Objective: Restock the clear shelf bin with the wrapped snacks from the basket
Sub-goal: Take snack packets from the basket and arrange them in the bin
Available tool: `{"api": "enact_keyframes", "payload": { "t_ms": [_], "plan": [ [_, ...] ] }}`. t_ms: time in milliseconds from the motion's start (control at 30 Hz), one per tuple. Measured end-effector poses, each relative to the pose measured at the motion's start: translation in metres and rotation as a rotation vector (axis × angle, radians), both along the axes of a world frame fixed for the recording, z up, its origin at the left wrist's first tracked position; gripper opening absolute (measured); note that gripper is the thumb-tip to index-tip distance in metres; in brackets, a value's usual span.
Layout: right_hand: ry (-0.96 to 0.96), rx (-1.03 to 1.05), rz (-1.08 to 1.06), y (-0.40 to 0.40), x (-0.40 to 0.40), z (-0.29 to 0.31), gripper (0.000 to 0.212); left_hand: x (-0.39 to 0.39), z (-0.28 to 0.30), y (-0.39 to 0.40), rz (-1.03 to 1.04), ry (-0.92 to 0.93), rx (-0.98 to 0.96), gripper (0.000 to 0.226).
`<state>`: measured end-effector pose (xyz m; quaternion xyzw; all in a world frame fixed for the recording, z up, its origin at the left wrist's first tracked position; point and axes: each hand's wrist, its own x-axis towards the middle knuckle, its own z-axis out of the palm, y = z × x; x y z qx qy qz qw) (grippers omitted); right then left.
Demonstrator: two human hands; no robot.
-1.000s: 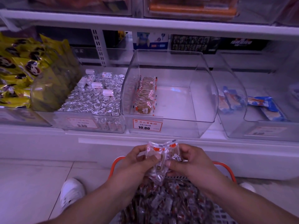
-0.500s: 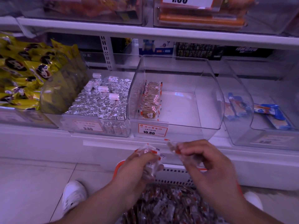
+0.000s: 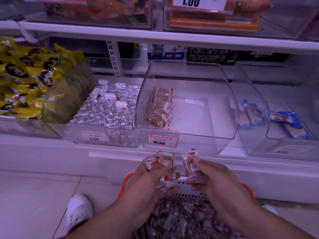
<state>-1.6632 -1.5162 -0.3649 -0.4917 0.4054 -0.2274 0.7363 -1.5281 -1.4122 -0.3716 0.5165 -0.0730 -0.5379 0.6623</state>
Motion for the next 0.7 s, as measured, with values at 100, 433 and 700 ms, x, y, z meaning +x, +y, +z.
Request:
{"api": "enact_keyframes", "payload": {
  "t_ms": [100,433,700],
  "plan": [
    [-0.023,0.142,0.016,0.001,0.003,0.000,0.034,-0.007,-0.004,-0.001,-0.026,-0.061,-0.021,0.054],
    [-0.176,0.293,0.148,0.030,0.016,-0.015,0.044,-0.029,-0.013,-0.007,0.051,-0.165,0.074,0.057],
    [-0.165,0.143,0.330,0.037,0.012,-0.027,0.040,-0.026,-0.002,-0.005,0.032,-0.486,0.224,0.042]
  ]
}}
